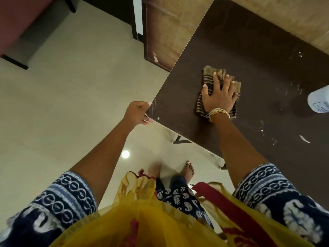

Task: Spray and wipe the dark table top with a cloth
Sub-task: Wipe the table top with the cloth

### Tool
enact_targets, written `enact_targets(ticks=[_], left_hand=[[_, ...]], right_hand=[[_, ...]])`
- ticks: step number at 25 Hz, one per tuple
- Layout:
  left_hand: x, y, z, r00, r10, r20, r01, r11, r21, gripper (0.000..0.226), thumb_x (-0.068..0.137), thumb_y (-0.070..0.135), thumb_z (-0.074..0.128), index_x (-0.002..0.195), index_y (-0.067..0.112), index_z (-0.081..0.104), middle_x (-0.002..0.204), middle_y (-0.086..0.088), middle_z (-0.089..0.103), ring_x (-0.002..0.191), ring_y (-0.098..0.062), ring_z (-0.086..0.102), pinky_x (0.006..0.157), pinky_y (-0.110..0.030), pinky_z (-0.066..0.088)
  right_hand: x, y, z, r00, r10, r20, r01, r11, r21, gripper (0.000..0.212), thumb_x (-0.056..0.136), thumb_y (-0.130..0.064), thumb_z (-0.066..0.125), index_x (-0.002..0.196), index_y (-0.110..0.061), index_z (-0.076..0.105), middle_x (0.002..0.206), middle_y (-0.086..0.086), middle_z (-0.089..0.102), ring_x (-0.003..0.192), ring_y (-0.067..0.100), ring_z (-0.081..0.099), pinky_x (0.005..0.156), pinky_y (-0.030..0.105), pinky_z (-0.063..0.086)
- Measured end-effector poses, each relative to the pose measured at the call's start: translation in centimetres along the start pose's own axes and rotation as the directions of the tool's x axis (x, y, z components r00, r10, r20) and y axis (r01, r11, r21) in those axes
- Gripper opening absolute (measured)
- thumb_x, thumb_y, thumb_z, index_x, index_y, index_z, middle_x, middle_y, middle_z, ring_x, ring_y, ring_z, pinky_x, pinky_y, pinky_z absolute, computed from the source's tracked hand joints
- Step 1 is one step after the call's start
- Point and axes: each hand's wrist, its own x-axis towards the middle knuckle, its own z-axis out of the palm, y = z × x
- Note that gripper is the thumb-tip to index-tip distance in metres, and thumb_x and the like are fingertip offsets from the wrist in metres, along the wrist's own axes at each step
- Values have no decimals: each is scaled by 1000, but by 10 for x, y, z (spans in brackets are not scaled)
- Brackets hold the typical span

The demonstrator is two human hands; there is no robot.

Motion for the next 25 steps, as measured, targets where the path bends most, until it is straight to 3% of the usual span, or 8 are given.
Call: enact_targets(ticks=[3, 8, 11, 13, 16, 20, 22, 25], left_hand=[[-3, -1, 1, 1000, 5, -16, -6, 999, -49, 28, 100, 28, 53, 95, 3, 65, 83, -19, 63, 50, -16, 70, 48, -24, 56], [-5, -1, 2, 998, 37, -47, -39, 998, -39, 30, 101, 23, 51, 80, 7, 66, 78, -16, 65, 59, -24, 68, 55, -29, 60], [-9, -4, -1, 999, 29, -42, -31, 999, -40, 29, 101, 27, 52, 87, 7, 68, 80, -12, 68, 57, -20, 70, 57, -29, 60], [-11, -5, -2, 999, 20, -32, -22, 999, -47, 26, 100, 29, 54, 87, 11, 67, 80, -8, 66, 53, -16, 70, 55, -27, 59], [-11, -6, -3, 998, 24, -65, -24, 1000, -11, 25, 99, 31, 54, 86, 14, 67, 81, -6, 64, 52, -16, 70, 53, -26, 58], [-17, -9, -1, 995, 32, -93, -31, 999, 23, 26, 100, 33, 51, 94, 14, 68, 77, -5, 68, 56, -17, 70, 56, -26, 56], [-21, -10, -2, 991, 66, -116, -55, 994, 97, 26, 100, 32, 49, 97, 15, 69, 74, -3, 70, 59, -18, 69, 55, -24, 53], [-22, -14, -1, 939, 299, -167, -210, 887, 411, 31, 102, 26, 44, 95, 10, 70, 82, -7, 72, 70, -24, 66, 65, -28, 54]], right_hand=[[-18, -38, 6, 999, 20, 26, -20, 1000, 3, 63, 96, -56, 24, 154, -36, 12, 164, 11, 5, 149, 40, 4, 117, 62, 9], [-105, -103, 36, 889, -450, 86, 454, 890, -45, 58, 97, -55, 24, 152, -37, 23, 162, 10, 17, 148, 40, 12, 116, 62, 11], [-98, -96, 35, 828, -554, 82, 557, 831, -11, 53, 97, -53, 30, 149, -41, 31, 160, 4, 24, 147, 34, 19, 116, 60, 18], [-66, -78, 27, 866, -498, 42, 499, 867, -20, 53, 96, -53, 31, 149, -42, 30, 161, 3, 23, 148, 31, 19, 117, 58, 16], [-25, -31, 13, 978, -207, -5, 207, 978, 18, 56, 95, -51, 32, 150, -40, 28, 162, 6, 18, 149, 32, 14, 118, 58, 13], [-21, -11, 5, 996, 87, -3, -87, 996, 34, 60, 97, -52, 26, 154, -35, 19, 163, 10, 10, 149, 37, 8, 117, 61, 12], [-40, -41, 12, 996, 85, 5, -85, 996, 11, 63, 97, -54, 22, 155, -31, 13, 163, 15, 5, 148, 42, 5, 115, 64, 11], [-80, -83, 27, 978, -193, 72, 196, 980, -32, 63, 97, -55, 22, 155, -31, 15, 163, 14, 7, 148, 43, 8, 115, 63, 9]])
